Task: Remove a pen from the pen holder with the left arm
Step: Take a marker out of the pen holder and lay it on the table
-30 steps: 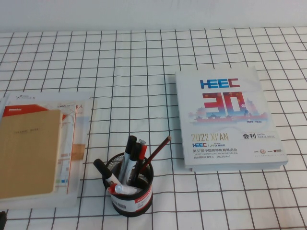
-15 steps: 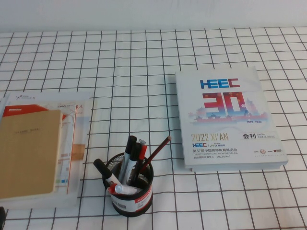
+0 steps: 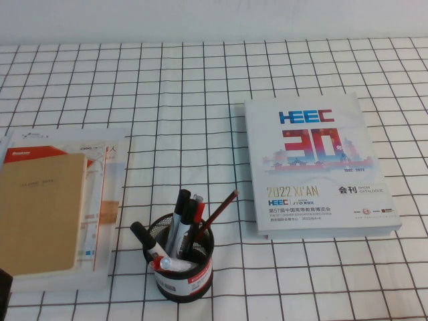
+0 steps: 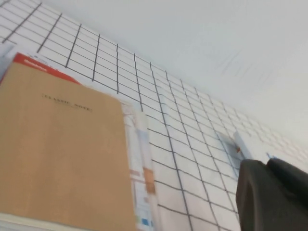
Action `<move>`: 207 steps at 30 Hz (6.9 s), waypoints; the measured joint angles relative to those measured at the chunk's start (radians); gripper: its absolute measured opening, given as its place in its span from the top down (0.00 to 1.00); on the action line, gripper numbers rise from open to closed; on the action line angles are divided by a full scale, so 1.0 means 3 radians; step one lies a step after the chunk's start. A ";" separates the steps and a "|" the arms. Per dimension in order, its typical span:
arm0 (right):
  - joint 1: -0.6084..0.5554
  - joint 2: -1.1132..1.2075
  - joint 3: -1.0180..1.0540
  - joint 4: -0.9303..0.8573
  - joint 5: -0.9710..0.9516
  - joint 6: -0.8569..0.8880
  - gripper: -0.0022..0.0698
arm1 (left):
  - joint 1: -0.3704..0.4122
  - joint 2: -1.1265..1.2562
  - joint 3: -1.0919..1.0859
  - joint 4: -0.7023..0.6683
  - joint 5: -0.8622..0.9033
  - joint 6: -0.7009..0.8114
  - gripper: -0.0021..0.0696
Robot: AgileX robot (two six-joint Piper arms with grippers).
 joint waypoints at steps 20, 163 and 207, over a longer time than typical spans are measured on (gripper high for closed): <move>0.0000 0.0000 0.0000 0.0000 0.0000 0.0000 0.99 | 0.0000 0.0000 -0.0026 -0.0204 -0.0352 0.0367 0.97; 0.0000 0.0000 0.0000 0.0000 0.0000 0.0000 0.99 | -0.1188 0.4975 -0.0851 0.2875 -0.3990 -0.2487 0.72; 0.0000 0.0000 0.0000 0.0000 0.0000 0.0000 0.99 | -0.1188 0.3503 -0.2350 0.4251 -0.0778 -0.3072 0.86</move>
